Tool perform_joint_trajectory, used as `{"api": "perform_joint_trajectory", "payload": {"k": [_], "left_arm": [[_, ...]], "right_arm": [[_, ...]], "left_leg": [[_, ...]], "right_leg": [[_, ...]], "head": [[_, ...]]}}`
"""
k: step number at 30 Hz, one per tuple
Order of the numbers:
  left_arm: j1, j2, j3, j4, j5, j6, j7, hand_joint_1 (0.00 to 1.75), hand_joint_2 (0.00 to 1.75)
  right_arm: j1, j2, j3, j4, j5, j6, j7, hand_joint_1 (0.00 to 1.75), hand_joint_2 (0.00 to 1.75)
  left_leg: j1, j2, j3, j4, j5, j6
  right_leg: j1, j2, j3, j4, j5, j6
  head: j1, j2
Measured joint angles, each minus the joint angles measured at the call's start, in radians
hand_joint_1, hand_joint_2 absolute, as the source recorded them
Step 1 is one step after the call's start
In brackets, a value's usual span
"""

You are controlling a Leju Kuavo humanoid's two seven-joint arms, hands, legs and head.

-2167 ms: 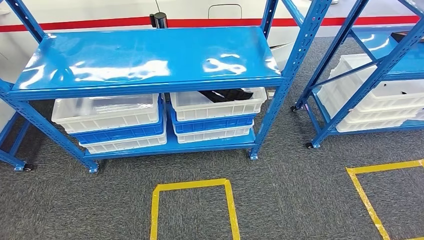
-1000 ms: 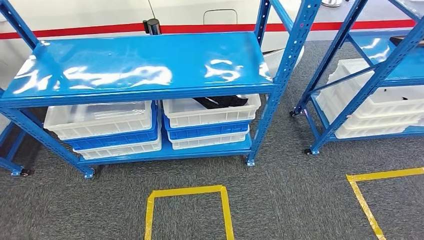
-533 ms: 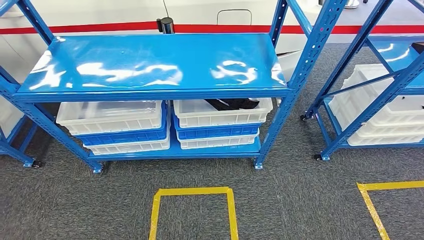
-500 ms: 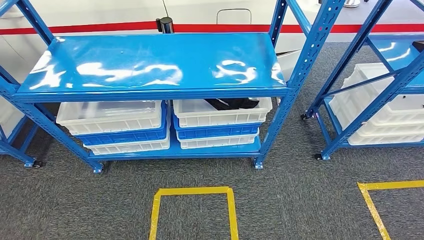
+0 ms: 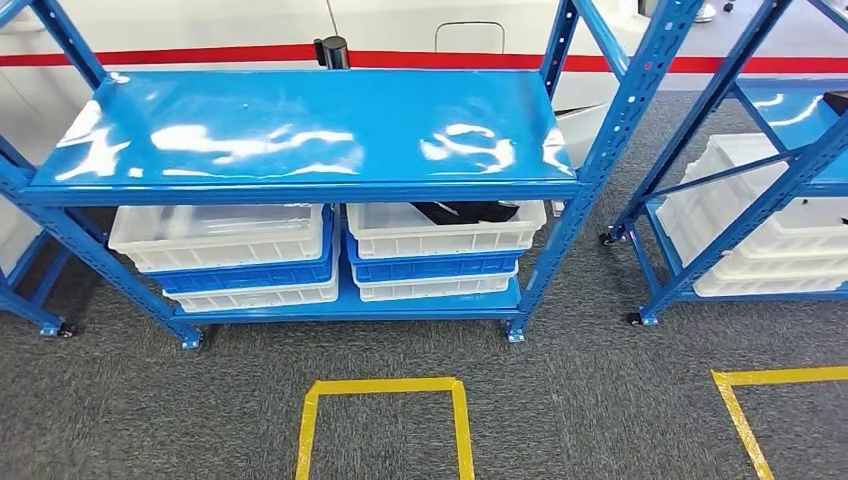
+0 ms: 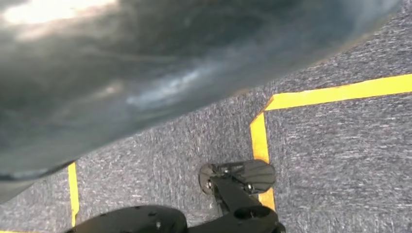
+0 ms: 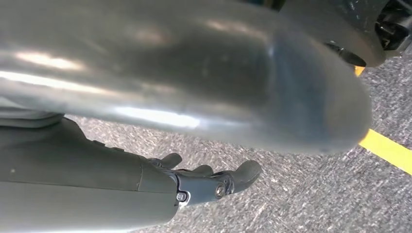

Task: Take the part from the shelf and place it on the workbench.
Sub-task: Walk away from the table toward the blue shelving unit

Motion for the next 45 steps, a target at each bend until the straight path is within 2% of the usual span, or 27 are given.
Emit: {"api": "perform_joint_trajectory", "payload": {"k": [3, 4, 7, 8, 9, 11, 13, 14, 16, 18, 20, 22, 23, 24, 25, 26, 28, 29, 33, 35, 37, 38, 39, 40, 42, 44, 45], "left_arm": [[0.0, 0.0, 0.0, 0.0, 0.0, 0.001, 0.0, 0.0, 0.0], [0.0, 0.001, 0.0, 0.0, 0.0, 0.001, 0.001, 0.0, 0.0], [-0.001, 0.001, 0.0, 0.0, 0.0, 0.001, 0.001, 0.0, 0.0], [0.0, 0.001, 0.0, 0.0, 0.0, 0.001, 0.001, 0.0, 0.0], [0.0, 0.001, 0.0, 0.0, 0.0, 0.001, 0.001, 0.0, 0.0], [0.001, 0.001, 0.0, 0.0, 0.0, 0.001, 0.001, 0.0, 0.0], [0.0, 0.0, 0.0, 0.0, -0.001, 0.001, 0.0, 0.0, 0.0], [0.0, 0.0, 0.0, 0.0, -0.001, 0.001, 0.0, 0.0, 0.0], [0.001, 0.0, 0.0, 0.0, -0.002, 0.001, -0.001, 0.0, 0.0], [0.002, 0.001, 0.0, 0.0, -0.002, 0.001, -0.001, 0.0, 0.0], [0.002, 0.002, 0.0, 0.0, -0.002, 0.001, -0.001, 0.0, 0.0], [0.002, 0.002, 0.0, 0.0, -0.002, 0.001, 0.0, 0.0, 0.0], [0.002, 0.002, 0.0, 0.0, -0.002, 0.001, 0.0, 0.0, 0.0], [0.003, 0.002, 0.0, 0.0, -0.002, 0.001, 0.0, 0.0, 0.0], [0.003, 0.002, 0.0, 0.0, -0.002, 0.001, 0.0, 0.0, 0.0], [0.003, 0.003, 0.0, 0.0, -0.002, 0.001, 0.0, 0.0, 0.0], [0.002, 0.003, 0.0, 0.0, -0.002, 0.001, -0.001, 0.0, 0.0], [0.001, 0.003, 0.0, 0.0, -0.002, 0.001, -0.001, 0.0, 0.0], [-0.001, 0.003, 0.0, 0.0, -0.002, 0.001, -0.001, 0.0, 0.0], [-0.001, 0.003, 0.0, 0.0, -0.001, 0.0, -0.004, 0.0, 0.0], [-0.002, 0.003, 0.0, 0.0, -0.001, -0.004, -0.008, 0.0, 0.0], [-0.002, 0.003, 0.0, 0.0, 0.0, -0.007, -0.01, 0.0, 0.0], [-0.001, 0.003, 0.0, 0.0, 0.001, -0.01, -0.012, 0.0, 0.0], [-0.001, 0.003, 0.0, 0.0, 0.001, -0.014, -0.013, 0.0, 0.0], [-0.001, 0.002, 0.0, 0.0, 0.002, -0.019, -0.014, 0.0, 0.0], [-0.001, 0.002, 0.0, 0.0, 0.002, -0.019, -0.012, 0.0, 0.0], [-0.001, 0.003, 0.0, 0.0, 0.001, -0.019, -0.011, 0.0, 0.0]], "right_arm": [[0.0, 0.0, 0.0, 0.0, 0.001, 0.0, 0.0, 0.0, 0.0], [0.0, 0.0, 0.0, 0.0, 0.001, 0.0, 0.0, 0.0, 0.0], [0.001, 0.001, 0.0, 0.0, 0.001, 0.0, 0.0, 0.0, 0.0], [0.002, 0.001, 0.0, 0.0, 0.001, 0.0, 0.0, 0.0, 0.0], [0.003, 0.001, 0.0, 0.0, 0.001, 0.0, 0.0, 0.0, 0.0], [0.003, 0.001, 0.0, 0.0, 0.001, 0.0, 0.0, 0.0, 0.0], [0.001, 0.001, 0.0, 0.0, 0.001, 0.0, -0.001, 0.0, 0.0], [-0.001, 0.0, 0.0, 0.0, 0.002, 0.001, -0.001, 0.0, 0.0], [-0.002, 0.0, 0.0, 0.0, 0.002, 0.002, -0.003, 0.0, 0.0], [-0.002, 0.0, 0.0, 0.0, 0.002, 0.002, -0.003, 0.0, 0.0], [0.0, 0.0, 0.0, 0.0, 0.002, 0.003, -0.004, 0.0, 0.0], [0.001, 0.0, 0.0, 0.0, 0.002, 0.003, -0.004, 0.0, 0.0], [0.001, 0.0, 0.0, 0.0, 0.002, 0.003, -0.005, 0.0, 0.0], [0.001, 0.0, 0.0, 0.0, 0.002, 0.003, -0.005, 0.0, 0.0], [0.001, 0.001, 0.0, 0.0, 0.002, 0.003, -0.005, 0.0, 0.0], [0.001, 0.001, 0.0, 0.0, 0.002, 0.004, -0.005, 0.0, 0.0], [0.0, 0.002, 0.0, 0.0, 0.002, 0.004, -0.005, 0.0, 0.0], [0.0, 0.002, 0.0, 0.0, 0.002, 0.004, -0.006, 0.0, 0.0], [0.0, 0.002, 0.0, 0.0, 0.006, 0.004, -0.006, 0.0, 0.0], [0.0, 0.002, 0.0, 0.0, 0.008, 0.003, -0.007, 0.0, 0.0], [0.0, 0.002, 0.0, 0.0, 0.008, 0.0, -0.008, 0.0, 0.0], [0.0, 0.002, 0.0, 0.0, 0.007, -0.002, -0.008, 0.0, 0.0], [0.001, 0.002, 0.0, 0.0, 0.005, -0.004, -0.009, 0.0, 0.0], [0.002, 0.002, 0.0, 0.0, 0.004, -0.005, -0.009, 0.0, 0.0], [0.001, 0.002, 0.0, 0.0, 0.004, -0.007, -0.009, 0.0, 0.0], [-0.003, 0.002, 0.0, 0.0, 0.004, -0.007, -0.009, 0.0, 0.0], [-0.003, 0.002, 0.0, 0.0, 0.005, -0.007, -0.009, 0.0, 0.0]], "left_leg": [[-0.001, -0.013, -0.004, -0.004, 0.005, 0.021], [-0.001, -0.016, -0.004, -0.006, 0.007, 0.029], [-0.003, -0.025, -0.009, -0.006, 0.009, 0.041], [-0.004, -0.03, -0.01, -0.006, 0.009, 0.042], [-0.005, -0.034, -0.01, -0.006, 0.009, 0.043], [-0.005, -0.043, -0.008, -0.006, 0.01, 0.042], [-0.01, -0.049, -0.007, -0.004, 0.009, 0.037], [-0.012, -0.051, -0.006, -0.005, 0.009, 0.032], [-0.012, -0.053, -0.004, -0.01, 0.011, 0.02], [-0.008, -0.045, -0.008, 0.003, 0.001, 0.01], [-0.007, -0.031, -0.042, 0.086, -0.051, 0.001], [-0.006, -0.024, -0.101, 0.215, -0.114, -0.006], [-0.005, -0.023, -0.121, 0.255, -0.124, -0.009], [-0.004, -0.022, -0.125, 0.26, -0.114, -0.01], [-0.002, -0.019, -0.108, 0.224, -0.086, -0.011], [0.001, -0.014, -0.075, 0.158, -0.049, -0.012], [0.001, -0.002, -0.014, 0.038, -0.004, -0.008], [-0.001, 0.001, -0.001, 0.009, 0.003, -0.004], [-0.005, -0.013, -0.003, -0.006, 0.009, 0.024], [-0.002, -0.019, -0.006, -0.01, 0.013, 0.037], [-0.003, -0.023, -0.011, -0.01, 0.015, 0.043], [-0.004, -0.026, -0.012, -0.01, 0.016, 0.044], [-0.004, -0.028, -0.013, -0.01, 0.016, 0.045], [-0.005, -0.031, -0.012, -0.01, 0.016, 0.044], [-0.005, -0.035, -0.011, -0.01, 0.018, 0.042], [-0.01, -0.038, -0.01, -0.008, 0.018, 0.035], [-0.013, -0.038, -0.009, -0.007, 0.014, 0.036]], "right_leg": [[-0.003, -0.002, -0.012, 0.021, -0.016, 0.008], [-0.004, 0.001, -0.032, 0.06, -0.035, 0.007], [-0.003, 0.011, -0.129, 0.249, -0.107, -0.004], [-0.003, 0.013, -0.148, 0.282, -0.113, -0.002], [-0.003, 0.014, -0.151, 0.279, -0.104, 0.003], [-0.002, 0.018, -0.099, 0.167, -0.054, 0.015], [0.001, 0.024, -0.042, 0.046, -0.012, 0.014], [0.004, 0.026, -0.029, 0.017, -0.003, 0.009], [0.007, 0.025, -0.026, 0.006, 0.004, -0.004], [0.0, 0.021, -0.018, 0.0, 0.013, -0.018], [-0.006, 0.015, -0.011, -0.005, 0.017, -0.028], [-0.005, 0.01, -0.009, -0.005, 0.016, -0.031], [-0.004, 0.008, -0.008, -0.005, 0.016, -0.032], [-0.004, 0.007, -0.007, -0.004, 0.015, -0.033], [-0.005, 0.006, -0.004, -0.004, 0.013, -0.032], [-0.006, 0.005, -0.001, -0.003, 0.01, -0.03], [-0.001, 0.004, 0.004, 0.0, 0.002, -0.02], [0.002, 0.002, 0.004, 0.001, 0.0, -0.015], [0.002, -0.004, -0.003, 0.008, -0.009, 0.001], [0.001, 0.003, -0.043, 0.087, -0.05, -0.001], [0.0, 0.011, -0.111, 0.228, -0.106, -0.007], [0.0, 0.013, -0.139, 0.28, -0.121, -0.006], [0.0, 0.014, -0.149, 0.297, -0.12, -0.001], [0.0, 0.015, -0.139, 0.271, -0.103, 0.006], [0.001, 0.016, -0.072, 0.129, -0.047, 0.017], [0.004, 0.018, -0.023, 0.019, -0.009, 0.012], [0.004, 0.018, -0.016, 0.001, -0.003, 0.007]], "head": [[0.003, 0.0], [0.004, 0.0], [0.007, 0.0], [0.007, 0.0], [0.007, 0.0], [0.008, 0.0], [0.007, 0.0], [0.007, 0.0], [0.006, 0.0], [0.005, 0.0], [0.002, 0.0], [0.0, 0.0], [0.001, 0.0], [0.0, 0.0], [0.0, 0.0], [0.0, 0.0], [0.0, 0.0], [0.0, 0.0], [0.0, 0.0], [0.003, 0.0], [0.006, 0.0], [0.006, 0.0], [0.006, 0.0], [0.006, 0.0], [0.007, 0.0], [0.006, 0.0], [0.006, 0.0]]}}
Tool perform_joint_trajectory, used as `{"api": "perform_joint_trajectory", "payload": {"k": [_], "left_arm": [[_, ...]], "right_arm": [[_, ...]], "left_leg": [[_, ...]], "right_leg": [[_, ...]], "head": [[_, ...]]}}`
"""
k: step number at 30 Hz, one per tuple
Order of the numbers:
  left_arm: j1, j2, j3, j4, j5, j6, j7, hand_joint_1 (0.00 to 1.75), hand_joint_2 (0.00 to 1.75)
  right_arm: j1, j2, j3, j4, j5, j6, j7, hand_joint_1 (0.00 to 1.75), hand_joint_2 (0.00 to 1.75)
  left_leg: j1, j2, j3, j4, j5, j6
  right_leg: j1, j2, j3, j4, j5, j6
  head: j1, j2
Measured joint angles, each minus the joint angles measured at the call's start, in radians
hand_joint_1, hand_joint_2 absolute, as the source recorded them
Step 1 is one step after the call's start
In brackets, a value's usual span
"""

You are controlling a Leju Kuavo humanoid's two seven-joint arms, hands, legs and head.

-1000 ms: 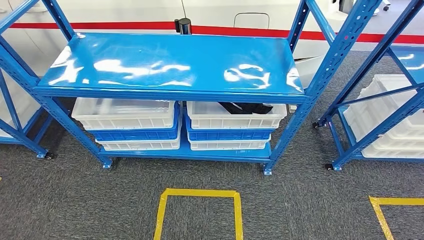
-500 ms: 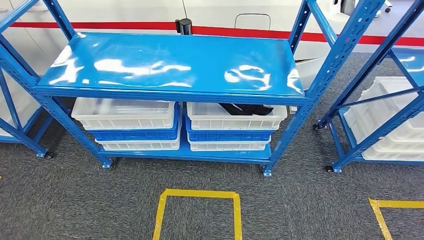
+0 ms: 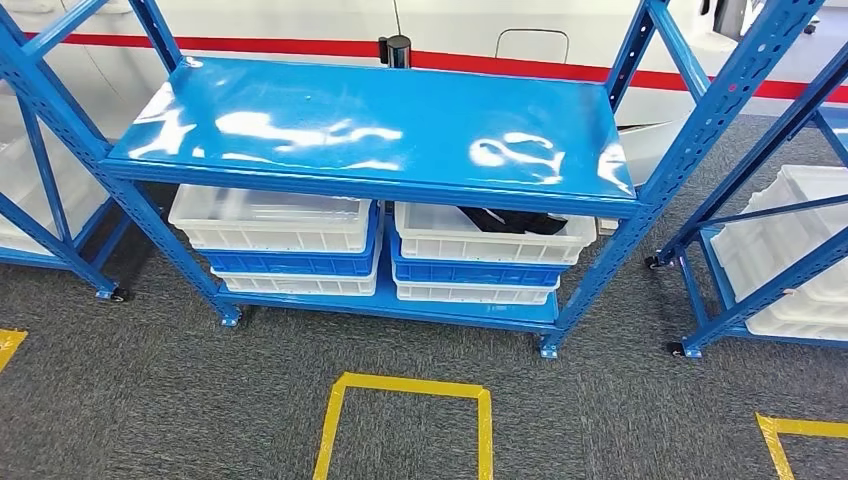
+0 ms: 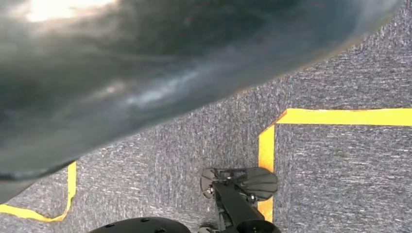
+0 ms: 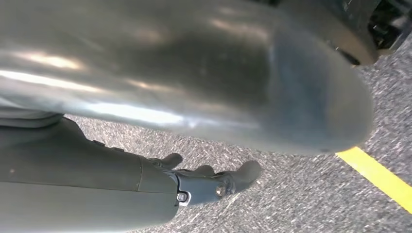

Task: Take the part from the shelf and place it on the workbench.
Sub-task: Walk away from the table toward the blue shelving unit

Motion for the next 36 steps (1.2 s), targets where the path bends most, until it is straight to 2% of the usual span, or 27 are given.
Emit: {"api": "perform_joint_trajectory", "payload": {"k": [3, 4, 7, 9, 18, 36], "left_arm": [[0.002, 0.002, 0.0, 0.0, -0.001, 0.002, 0.006, 0.0, 0.0], [0.002, 0.002, 0.0, 0.0, -0.001, 0.002, 0.008, 0.0, 0.0], [0.002, 0.002, 0.0, 0.0, -0.002, 0.005, 0.011, 0.0, 0.0], [0.002, 0.001, 0.0, 0.0, -0.003, 0.007, 0.011, 0.0, 0.0], [0.002, 0.001, 0.0, 0.0, -0.009, 0.012, 0.014, 0.0, 0.0], [0.002, 0.002, 0.0, 0.0, -0.01, 0.012, 0.022, 0.0, 0.0]], "right_arm": [[0.0, 0.001, 0.0, 0.0, 0.0, 0.0, 0.001, 0.0, 0.0], [0.0, 0.001, 0.0, 0.0, 0.0, 0.0, 0.001, 0.0, 0.0], [0.0, 0.002, 0.0, 0.0, 0.0, 0.0, 0.001, 0.0, 0.0], [0.0, 0.002, 0.0, 0.0, 0.0, 0.0, 0.001, 0.0, 0.0], [0.0, 0.002, 0.0, 0.0, 0.0, 0.0, 0.001, 0.0, 0.0], [0.0, 0.002, 0.0, 0.0, 0.001, 0.001, 0.005, 0.0, 0.0]], "left_leg": [[-0.002, 0.001, 0.004, -0.002, -0.003, 0.015], [-0.002, 0.002, 0.006, -0.005, 0.002, 0.013], [0.0, 0.002, 0.008, -0.013, 0.01, -0.002], [0.0, 0.002, 0.008, -0.015, 0.012, -0.006], [-0.001, 0.002, 0.007, -0.016, 0.01, -0.013], [-0.006, 0.001, 0.007, -0.016, 0.01, -0.013]], "right_leg": [[0.002, 0.0, 0.002, -0.002, 0.006, -0.005], [0.004, 0.0, 0.002, -0.002, 0.006, -0.006], [0.006, 0.0, 0.003, -0.001, 0.008, -0.011], [0.006, 0.0, 0.005, -0.001, 0.008, -0.012], [0.005, 0.0, -0.003, -0.001, 0.006, -0.015], [-0.001, 0.0, -0.001, -0.001, 0.006, -0.015]], "head": [[-0.001, 0.0], [-0.001, 0.0], [-0.001, 0.0], [-0.001, 0.0], [0.0, 0.0], [0.0, 0.0]]}}
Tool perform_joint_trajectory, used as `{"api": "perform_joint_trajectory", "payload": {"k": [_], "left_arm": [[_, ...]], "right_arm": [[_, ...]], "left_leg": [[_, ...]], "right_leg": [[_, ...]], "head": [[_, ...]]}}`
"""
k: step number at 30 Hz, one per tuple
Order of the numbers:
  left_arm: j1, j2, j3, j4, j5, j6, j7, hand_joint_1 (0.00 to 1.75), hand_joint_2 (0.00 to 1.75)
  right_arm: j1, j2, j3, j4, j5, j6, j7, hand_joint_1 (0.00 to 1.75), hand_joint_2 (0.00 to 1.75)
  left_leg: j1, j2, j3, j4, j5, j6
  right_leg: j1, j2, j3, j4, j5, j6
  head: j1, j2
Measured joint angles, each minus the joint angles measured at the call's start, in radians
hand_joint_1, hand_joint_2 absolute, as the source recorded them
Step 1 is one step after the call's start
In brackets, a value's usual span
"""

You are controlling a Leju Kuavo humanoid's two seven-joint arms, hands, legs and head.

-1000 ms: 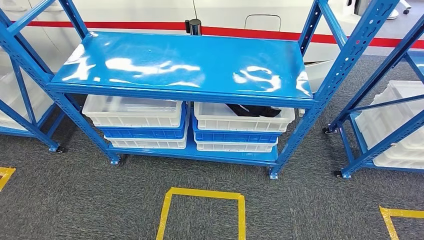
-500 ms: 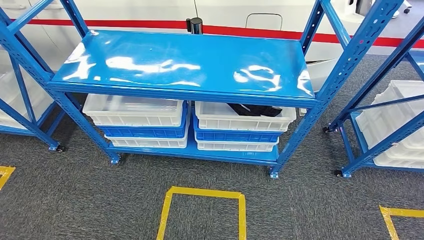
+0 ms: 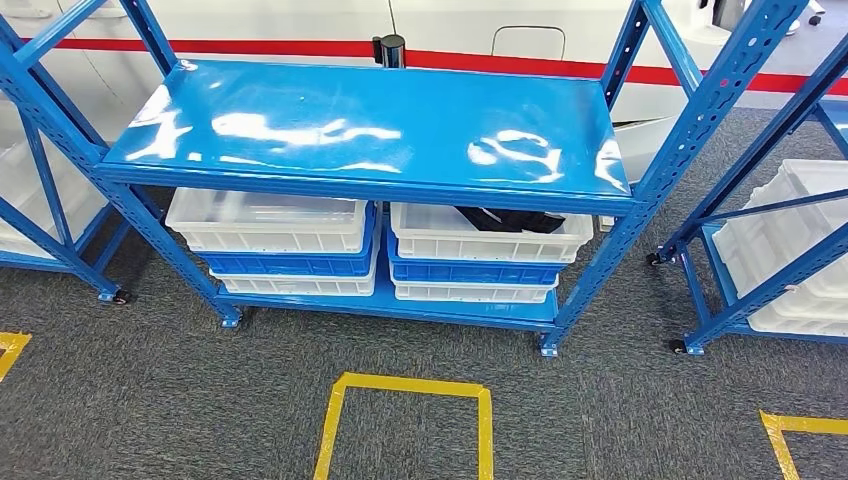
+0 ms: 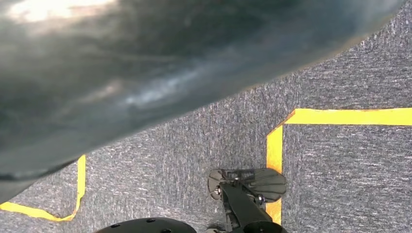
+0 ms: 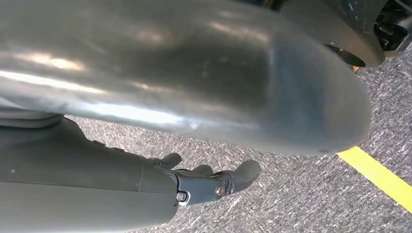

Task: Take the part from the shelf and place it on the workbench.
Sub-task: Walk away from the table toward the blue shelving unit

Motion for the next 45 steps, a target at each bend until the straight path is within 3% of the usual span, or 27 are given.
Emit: {"api": "perform_joint_trajectory", "payload": {"k": [7, 10, 12, 14, 16, 17, 18, 21, 26, 28, 30, 31, 32, 34, 35, 36, 37, 40, 42, 45], "left_arm": [[0.0, 0.0, 0.0, 0.0, 0.0, 0.0, 0.0, 0.0, 0.0], [0.0, 0.001, 0.0, 0.0, 0.0, 0.0, 0.0, 0.0, 0.0], [0.0, 0.0, 0.0, 0.0, 0.0, 0.001, 0.0, 0.0, 0.0], [-0.001, -0.002, 0.0, 0.0, 0.0, 0.002, 0.001, 0.0, 0.0], [-0.002, -0.002, 0.0, 0.0, 0.0, 0.003, 0.002, 0.0, 0.0], [-0.002, -0.002, 0.0, 0.0, 0.0, 0.003, 0.003, 0.0, 0.0], [-0.001, -0.002, 0.0, 0.0, 0.0, 0.003, 0.003, 0.0, 0.0], [0.0, -0.003, 0.0, 0.0, 0.0, 0.003, 0.004, 0.0, 0.0], [0.0, -0.003, 0.0, 0.0, 0.0, 0.003, 0.004, 0.0, 0.0], [0.0, -0.003, 0.0, 0.0, 0.0, 0.003, 0.005, 0.0, 0.0], [0.0, -0.003, 0.0, 0.0, 0.0, 0.003, 0.005, 0.0, 0.0], [0.0, -0.002, 0.0, 0.0, 0.0, 0.004, 0.006, 0.0, 0.0], [0.0, -0.001, 0.0, 0.0, 0.0, 0.005, 0.006, 0.0, 0.0], [0.001, 0.0, 0.0, -0.001, 0.0, 0.006, 0.009, 0.0, 0.0], [0.001, 0.0, 0.0, -0.001, -0.001, 0.006, 0.009, 0.0, 0.0], [0.002, 0.0, 0.0, -0.001, -0.001, 0.006, 0.009, 0.0, 0.0], [0.003, 0.0, 0.0, -0.001, -0.001, 0.006, 0.009, 0.0, 0.0], [0.002, 0.001, 0.0, -0.001, -0.001, 0.006, 0.009, 0.0, 0.0], [0.001, 0.0, 0.0, -0.001, -0.001, 0.006, 0.009, 0.0, 0.0], [0.0, -0.001, 0.0, -0.001, -0.001, 0.005, 0.008, 0.0, 0.0]], "right_arm": [[0.0, 0.0, 0.0, 0.0, 0.003, 0.0, 0.001, 0.0, 0.0], [-0.001, 0.002, 0.0, 0.0, 0.005, 0.0, 0.002, 0.0, 0.0], [-0.001, 0.002, 0.0, 0.0, 0.006, 0.0, 0.002, 0.0, 0.0], [-0.001, 0.002, 0.0, 0.0, 0.007, 0.0, 0.002, 0.0, 0.0], [0.0, 0.001, 0.0, 0.0, 0.008, 0.0, 0.002, 0.0, 0.0], [0.001, 0.0, 0.0, 0.0, 0.008, 0.0, 0.002, 0.0, 0.0], [0.002, -0.001, 0.0, 0.0, 0.008, 0.0, 0.002, 0.0, 0.0], [0.005, -0.002, 0.0, 0.0, 0.009, 0.0, 0.002, 0.0, 0.0], [0.004, -0.002, 0.0, 0.0, 0.009, 0.0, 0.002, 0.0, 0.0], [0.004, -0.003, 0.0, 0.0, 0.009, 0.0, 0.002, 0.0, 0.0], [0.004, -0.004, 0.0, 0.0, 0.009, 0.0, 0.002, 0.0, 0.0], [0.002, -0.003, 0.0, 0.0, 0.009, 0.0, 0.002, 0.0, 0.0], [0.001, -0.003, 0.0, 0.0, 0.009, 0.0, 0.001, 0.0, 0.0], [0.001, -0.001, -0.001, 0.0, 0.01, 0.0, 0.001, 0.0, 0.0], [0.002, -0.001, -0.001, 0.0, 0.01, 0.0, 0.001, 0.0, 0.0], [0.003, -0.001, -0.001, 0.0, 0.01, 0.0, 0.001, 0.0, 0.0], [0.004, -0.001, -0.001, 0.0, 0.01, 0.0, 0.001, 0.0, 0.0], [0.003, 0.0, -0.001, 0.0, 0.01, 0.0, 0.001, 0.0, 0.0], [0.003, 0.0, -0.001, 0.0, 0.01, 0.0, 0.001, 0.0, 0.0], [0.002, 0.0, -0.001, 0.0, 0.01, -0.001, 0.001, 0.0, 0.0]], "left_leg": [[0.0, 0.0, 0.0, 0.0, 0.0, 0.0], [-0.004, 0.0, 0.001, -0.003, -0.001, 0.012], [0.004, 0.001, 0.014, -0.026, 0.01, 0.023], [0.015, 0.002, 0.024, -0.046, 0.021, 0.028], [0.018, 0.003, 0.022, -0.048, 0.023, 0.029], [0.021, 0.003, 0.02, -0.047, 0.023, 0.026], [0.024, 0.002, 0.019, -0.047, 0.024, 0.021], [0.032, -0.001, 0.019, -0.046, 0.024, 0.011], [0.034, -0.001, 0.019, -0.046, 0.024, 0.009], [0.037, -0.001, 0.019, -0.045, 0.024, 0.006], [0.041, -0.002, 0.019, -0.042, 0.023, -0.002], [0.041, -0.002, 0.018, -0.038, 0.018, -0.013], [0.044, -0.001, 0.021, -0.037, 0.015, -0.027], [0.042, 0.009, -0.045, 0.123, -0.072, -0.044], [0.042, 0.014, -0.082, 0.206, -0.11, -0.043], [0.039, 0.017, -0.117, 0.281, -0.14, -0.036], [0.036, 0.017, -0.111, 0.265, -0.12, -0.03], [0.025, 0.018, -0.026, 0.079, -0.022, -0.009], [0.017, 0.018, 0.003, 0.015, -0.006, -0.004], [0.011, 0.015, 0.005, 0.005, -0.008, 0.002]], "right_leg": [[0.0, 0.0, 0.0, 0.0, 0.0, 0.0], [-0.005, -0.001, 0.01, -0.011, 0.005, 0.008], [-0.004, -0.001, 0.01, -0.005, 0.0, 0.012], [-0.003, 0.0, -0.025, 0.069, -0.037, 0.009], [-0.009, 0.001, -0.09, 0.199, -0.09, 0.01], [-0.014, 0.001, -0.115, 0.245, -0.104, 0.016], [-0.019, 0.001, -0.122, 0.256, -0.102, 0.027], [-0.028, 0.001, -0.104, 0.214, -0.075, 0.05], [-0.03, 0.001, -0.097, 0.199, -0.069, 0.054], [-0.032, 0.001, -0.082, 0.17, -0.056, 0.061], [-0.038, 0.001, -0.048, 0.104, -0.032, 0.074], [-0.04, 0.001, -0.027, 0.061, -0.018, 0.073], [-0.041, 0.002, -0.006, 0.023, -0.005, 0.059], [-0.029, 0.0, 0.015, -0.008, 0.005, 0.014], [-0.022, -0.002, 0.019, -0.007, 0.006, -0.004], [-0.016, -0.003, 0.022, -0.007, 0.004, -0.01], [-0.013, -0.003, 0.026, -0.007, 0.001, -0.013], [-0.005, -0.001, 0.038, -0.006, -0.011, -0.014], [0.0, -0.002, 0.037, -0.006, -0.018, -0.005], [-0.002, -0.004, 0.037, -0.007, -0.024, 0.007]], "head": [[0.0, 0.0], [-0.001, 0.0], [0.0, 0.0], [0.003, 0.0], [0.005, 0.0], [0.006, 0.0], [0.006, 0.0], [0.005, 0.0], [0.006, 0.0], [0.006, 0.0], [0.006, 0.0], [0.008, 0.0], [0.008, 0.0], [0.006, 0.0], [0.002, 0.0], [0.001, 0.0], [0.001, 0.0], [0.001, 0.0], [0.001, 0.0], [0.001, 0.0]]}}
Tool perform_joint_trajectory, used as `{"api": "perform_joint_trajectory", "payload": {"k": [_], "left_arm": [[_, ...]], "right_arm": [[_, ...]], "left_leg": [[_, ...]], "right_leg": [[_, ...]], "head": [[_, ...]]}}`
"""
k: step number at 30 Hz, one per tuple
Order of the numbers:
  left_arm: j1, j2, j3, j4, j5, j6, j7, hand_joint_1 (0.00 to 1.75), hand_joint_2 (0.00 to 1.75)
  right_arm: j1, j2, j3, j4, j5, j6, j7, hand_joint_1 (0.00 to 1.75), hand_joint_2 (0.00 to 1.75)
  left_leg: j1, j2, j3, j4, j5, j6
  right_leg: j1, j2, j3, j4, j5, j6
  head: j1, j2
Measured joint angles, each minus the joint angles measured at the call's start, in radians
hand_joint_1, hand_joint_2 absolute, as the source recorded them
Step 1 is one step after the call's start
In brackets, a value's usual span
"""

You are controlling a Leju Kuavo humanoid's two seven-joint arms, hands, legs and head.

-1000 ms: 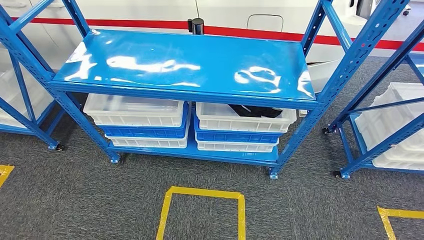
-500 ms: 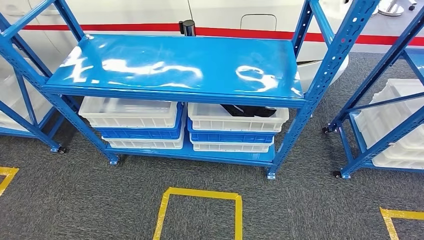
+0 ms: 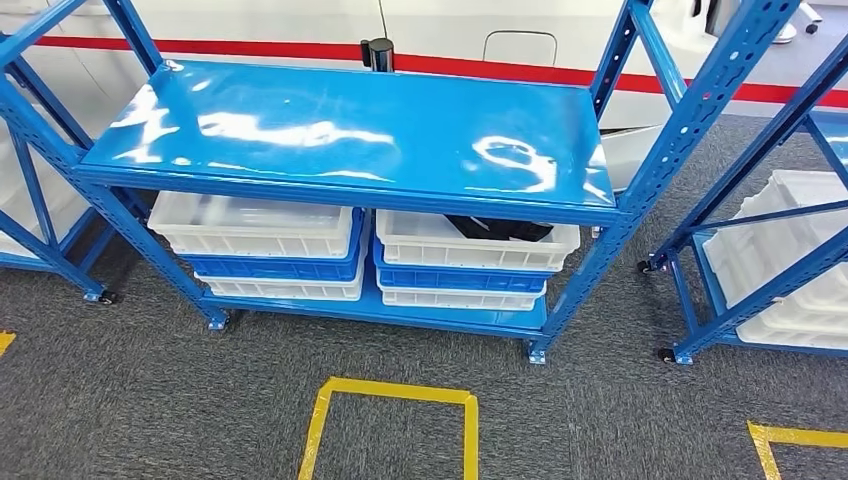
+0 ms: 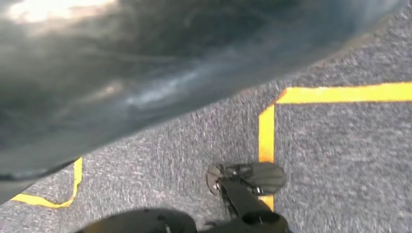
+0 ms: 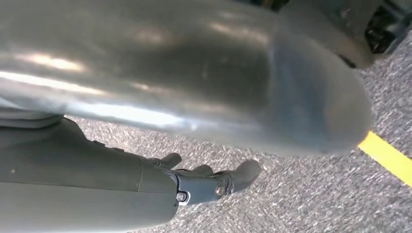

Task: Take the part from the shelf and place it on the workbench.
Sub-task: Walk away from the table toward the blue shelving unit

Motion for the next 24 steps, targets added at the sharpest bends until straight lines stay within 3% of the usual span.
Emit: {"api": "perform_joint_trajectory", "payload": {"k": [2, 4, 6, 7, 9, 11, 12, 14, 16, 18, 20, 21, 22, 24], "left_arm": [[0.0, 0.0, 0.0, 0.0, 0.0, -0.001, 0.0, 0.0, 0.0], [-0.001, 0.0, 0.0, 0.0, 0.0, -0.001, 0.0, 0.0, 0.0], [-0.002, 0.0, 0.0, 0.0, 0.0, -0.002, 0.0, 0.0, 0.0], [-0.002, -0.001, 0.0, 0.0, 0.0, -0.002, 0.0, 0.0, 0.0], [-0.002, -0.002, 0.0, 0.0, 0.0, -0.002, 0.0, 0.0, 0.0], [-0.002, -0.003, 0.0, 0.0, 0.0, -0.002, 0.0, 0.0, 0.0], [-0.002, -0.004, 0.0, 0.0, 0.0, -0.002, 0.0, 0.0, 0.0], [-0.002, -0.003, 0.0, 0.0, 0.0, -0.002, -0.001, 0.0, 0.0], [-0.001, -0.003, 0.0, 0.0, 0.0, -0.002, -0.001, 0.0, 0.0], [-0.001, -0.002, 0.0, 0.0, 0.0, -0.002, -0.001, 0.0, 0.0], [0.0, -0.002, 0.0, 0.0, 0.0, -0.002, -0.001, 0.0, 0.0], [0.0, -0.002, 0.0, 0.0, 0.0, -0.002, -0.001, 0.0, 0.0], [0.001, -0.002, 0.0, 0.0, 0.0, -0.002, -0.001, 0.0, 0.0], [0.001, -0.001, 0.0, 0.0, 0.0, -0.002, -0.001, 0.0, 0.0]], "right_arm": [[-0.001, 0.0, 0.0, 0.0, 0.0, 0.0, 0.0, 0.0, 0.0], [-0.001, -0.001, 0.0, 0.0, -0.001, 0.0, 0.0, 0.0, 0.0], [0.001, -0.001, 0.0, 0.0, -0.001, 0.0, 0.0, 0.0, 0.0], [0.002, -0.001, 0.0, 0.0, -0.001, 0.0, 0.0, 0.0, 0.0], [0.002, -0.002, 0.0, 0.0, -0.001, 0.0, 0.0, 0.0, 0.0], [-0.001, -0.003, 0.0, 0.0, -0.001, 0.0, 0.0, 0.0, 0.0], [-0.001, -0.003, 0.0, 0.0, -0.001, 0.0, 0.0, 0.0, 0.0], [-0.002, -0.003, 0.0, 0.0, -0.001, 0.0, 0.0, 0.0, 0.0], [-0.002, -0.003, 0.0, 0.0, -0.002, 0.0, 0.0, 0.0, 0.0], [-0.002, -0.002, 0.0, 0.0, -0.001, 0.0, 0.0, 0.0, 0.0], [-0.001, -0.002, 0.0, 0.0, -0.001, 0.0, 0.0, 0.0, 0.0], [-0.001, -0.002, 0.0, 0.0, -0.001, 0.0, 0.0, 0.0, 0.0], [-0.001, -0.002, 0.0, 0.0, -0.002, 0.0, 0.0, 0.0, 0.0], [0.0, -0.001, 0.0, 0.0, -0.002, 0.0, 0.0, 0.0, 0.0]], "left_leg": [[0.002, 0.0, 0.004, -0.009, 0.003, 0.011], [0.001, 0.0, 0.004, -0.01, 0.002, 0.018], [-0.001, -0.002, 0.005, -0.01, 0.0, 0.021], [-0.001, -0.004, 0.006, -0.01, 0.0, 0.021], [-0.001, -0.008, 0.009, -0.01, -0.001, 0.02], [-0.006, -0.011, 0.012, -0.009, -0.004, 0.014], [-0.008, -0.012, 0.012, -0.009, -0.006, 0.01], [-0.008, -0.014, 0.014, -0.011, -0.007, -0.001], [-0.005, -0.01, 0.009, 0.006, -0.019, -0.012], [-0.001, -0.004, -0.027, 0.093, -0.072, -0.022], [0.002, -0.002, -0.09, 0.224, -0.133, -0.032], [0.005, -0.002, -0.111, 0.265, -0.142, -0.036], [0.008, 0.0, -0.115, 0.269, -0.131, -0.039], [0.015, 0.003, -0.066, 0.165, -0.063, -0.044]], "right_leg": [[0.0, 0.001, -0.027, 0.06, -0.032, 0.001], [-0.001, 0.002, -0.1, 0.195, -0.087, -0.006], [-0.001, 0.003, -0.158, 0.291, -0.11, -0.001], [-0.001, 0.003, -0.161, 0.283, -0.096, 0.007], [-0.001, 0.003, -0.112, 0.159, -0.034, 0.023], [0.002, 0.004, -0.059, 0.035, 0.017, 0.02], [0.004, 0.004, -0.05, 0.009, 0.028, 0.012], [0.007, 0.004, -0.047, 0.0, 0.037, -0.006], [-0.001, 0.004, -0.038, -0.006, 0.044, -0.02], [-0.009, 0.002, -0.029, -0.01, 0.047, -0.029], [-0.009, 0.002, -0.027, -0.009, 0.045, -0.032], [-0.01, 0.002, -0.026, -0.009, 0.044, -0.033], [-0.011, 0.002, -0.024, -0.009, 0.043, -0.032], [-0.015, 0.005, -0.016, -0.008, 0.037, -0.026]], "head": [[0.002, 0.0], [0.005, 0.0], [0.006, 0.0], [0.006, 0.0], [0.006, 0.0], [0.006, 0.0], [0.006, 0.0], [0.006, 0.0], [0.005, 0.0], [0.0, 0.0], [-0.002, 0.0], [-0.002, 0.0], [-0.002, 0.0], [-0.002, 0.0]]}}
